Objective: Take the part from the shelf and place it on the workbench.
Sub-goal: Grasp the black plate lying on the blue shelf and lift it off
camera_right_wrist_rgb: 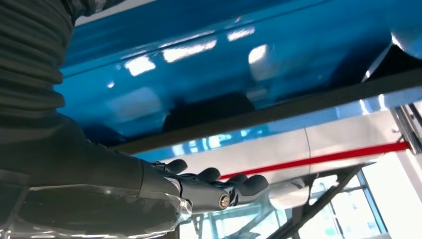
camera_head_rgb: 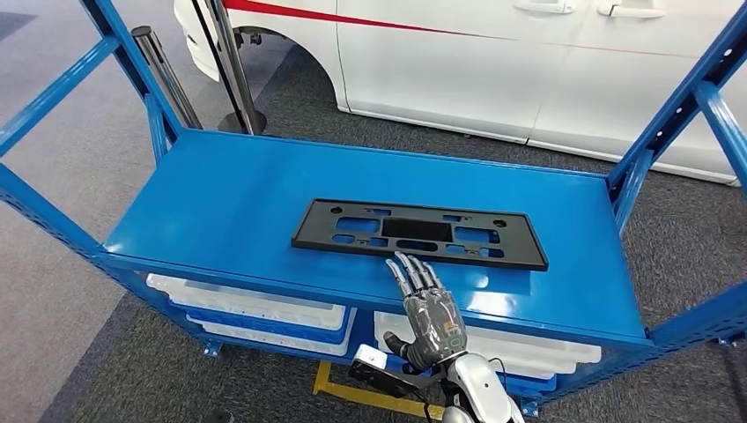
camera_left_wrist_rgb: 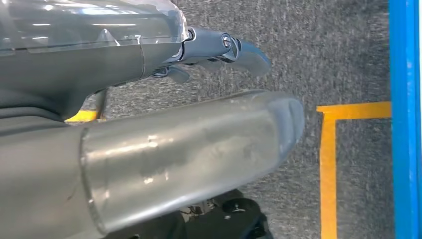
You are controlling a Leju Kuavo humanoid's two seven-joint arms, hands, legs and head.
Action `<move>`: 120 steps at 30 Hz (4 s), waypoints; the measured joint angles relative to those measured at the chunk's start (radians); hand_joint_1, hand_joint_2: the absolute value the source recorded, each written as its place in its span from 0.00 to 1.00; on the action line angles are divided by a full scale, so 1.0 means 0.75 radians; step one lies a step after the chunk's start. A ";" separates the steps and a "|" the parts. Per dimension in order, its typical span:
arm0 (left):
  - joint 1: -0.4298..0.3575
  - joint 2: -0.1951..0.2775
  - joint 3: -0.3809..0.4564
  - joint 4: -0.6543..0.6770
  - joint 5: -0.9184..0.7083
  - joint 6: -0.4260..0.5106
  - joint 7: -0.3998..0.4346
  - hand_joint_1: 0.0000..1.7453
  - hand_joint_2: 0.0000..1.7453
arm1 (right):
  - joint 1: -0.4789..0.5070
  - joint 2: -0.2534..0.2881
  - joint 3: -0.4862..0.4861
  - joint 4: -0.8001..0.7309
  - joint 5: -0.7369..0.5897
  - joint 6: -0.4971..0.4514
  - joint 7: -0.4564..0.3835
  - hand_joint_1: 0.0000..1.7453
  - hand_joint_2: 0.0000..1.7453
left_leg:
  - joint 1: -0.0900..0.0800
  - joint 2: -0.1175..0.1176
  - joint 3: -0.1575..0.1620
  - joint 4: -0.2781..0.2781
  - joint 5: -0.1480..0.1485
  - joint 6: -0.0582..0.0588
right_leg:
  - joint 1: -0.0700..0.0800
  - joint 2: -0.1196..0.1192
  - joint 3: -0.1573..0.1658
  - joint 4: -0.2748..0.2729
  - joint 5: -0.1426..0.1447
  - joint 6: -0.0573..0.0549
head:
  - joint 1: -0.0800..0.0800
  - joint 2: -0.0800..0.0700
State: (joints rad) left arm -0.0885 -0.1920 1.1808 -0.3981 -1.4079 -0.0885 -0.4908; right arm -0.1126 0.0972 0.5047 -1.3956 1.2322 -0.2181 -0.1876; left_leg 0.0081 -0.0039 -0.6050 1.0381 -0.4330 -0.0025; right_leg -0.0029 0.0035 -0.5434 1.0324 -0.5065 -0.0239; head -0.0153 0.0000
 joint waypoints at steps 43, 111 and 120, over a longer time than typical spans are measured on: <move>0.001 0.032 -0.050 0.031 -0.023 0.025 0.038 0.00 0.00 | -0.070 0.018 0.077 -0.329 -0.089 0.160 0.201 0.00 1.00 | 0.006 -0.001 0.044 -0.028 -0.032 0.035 | -0.019 -0.004 -0.141 0.185 -0.007 0.050 | 0.003 0.000; 0.018 0.011 -0.105 -0.001 0.006 0.001 0.036 0.00 0.00 | -0.126 0.094 -0.149 0.134 0.051 0.115 0.181 0.00 1.00 | 0.008 0.012 0.028 -0.008 -0.038 -0.012 | -0.010 -0.005 -0.033 -0.003 0.039 0.009 | 0.002 0.000; 0.013 0.034 -0.110 0.008 0.008 0.002 0.037 0.00 0.00 | -0.161 0.113 -0.126 0.082 -0.030 0.177 0.223 0.00 1.00 | 0.016 0.011 -0.015 0.118 -0.071 -0.035 | -0.011 -0.008 -0.038 -0.001 0.043 -0.002 | 0.001 0.000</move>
State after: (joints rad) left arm -0.0784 -0.1663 1.0985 -0.3919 -1.4016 -0.0874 -0.4631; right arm -0.2336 0.1818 0.4103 -1.3344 1.2098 -0.0851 -0.0206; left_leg 0.0204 0.0041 -0.6159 1.1264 -0.4859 -0.0284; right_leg -0.0115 -0.0024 -0.5721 1.0319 -0.4742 -0.0258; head -0.0149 0.0000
